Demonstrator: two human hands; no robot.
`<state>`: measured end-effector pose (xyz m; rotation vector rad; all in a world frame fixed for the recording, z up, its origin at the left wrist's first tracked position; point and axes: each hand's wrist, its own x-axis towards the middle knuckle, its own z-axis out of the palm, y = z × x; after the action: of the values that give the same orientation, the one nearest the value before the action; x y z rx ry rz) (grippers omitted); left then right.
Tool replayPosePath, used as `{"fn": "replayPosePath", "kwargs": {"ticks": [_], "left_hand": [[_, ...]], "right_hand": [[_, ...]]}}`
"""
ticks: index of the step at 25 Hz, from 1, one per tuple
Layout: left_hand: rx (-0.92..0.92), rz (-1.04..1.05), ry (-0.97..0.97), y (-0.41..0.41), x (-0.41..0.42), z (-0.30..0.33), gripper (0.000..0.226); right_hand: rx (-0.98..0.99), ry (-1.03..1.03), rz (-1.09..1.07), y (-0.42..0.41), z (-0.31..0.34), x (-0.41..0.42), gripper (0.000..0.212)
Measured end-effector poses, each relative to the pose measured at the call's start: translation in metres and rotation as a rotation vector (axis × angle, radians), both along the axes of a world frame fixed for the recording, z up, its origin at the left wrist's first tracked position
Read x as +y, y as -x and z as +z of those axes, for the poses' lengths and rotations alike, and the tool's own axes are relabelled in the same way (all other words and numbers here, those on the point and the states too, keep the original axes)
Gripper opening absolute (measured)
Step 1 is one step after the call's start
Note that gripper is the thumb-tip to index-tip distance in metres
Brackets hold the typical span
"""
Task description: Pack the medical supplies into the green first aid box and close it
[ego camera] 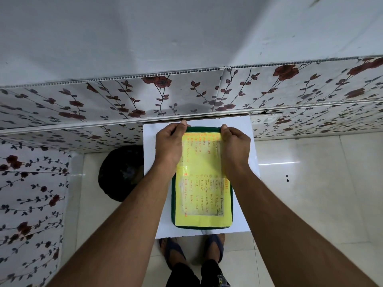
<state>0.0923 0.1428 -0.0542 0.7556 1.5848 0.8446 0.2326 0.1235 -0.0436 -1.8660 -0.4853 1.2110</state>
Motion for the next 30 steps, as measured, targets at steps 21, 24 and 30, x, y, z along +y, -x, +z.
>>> {"fn": "replayPosePath", "kwargs": {"ticks": [21, 24, 30], "left_hand": [[0.034, -0.261, 0.445, 0.035, -0.148, 0.027, 0.037], [-0.003, -0.255, 0.433, 0.036, -0.151, 0.032, 0.040], [-0.058, -0.259, 0.396, 0.034, -0.150, 0.031, 0.044]], "right_hand": [[0.036, 0.233, 0.699, -0.034, 0.006, -0.141, 0.075], [0.080, 0.214, 0.717, -0.034, 0.013, -0.137, 0.078], [0.018, 0.234, 0.773, -0.034, 0.017, -0.133, 0.069]]}}
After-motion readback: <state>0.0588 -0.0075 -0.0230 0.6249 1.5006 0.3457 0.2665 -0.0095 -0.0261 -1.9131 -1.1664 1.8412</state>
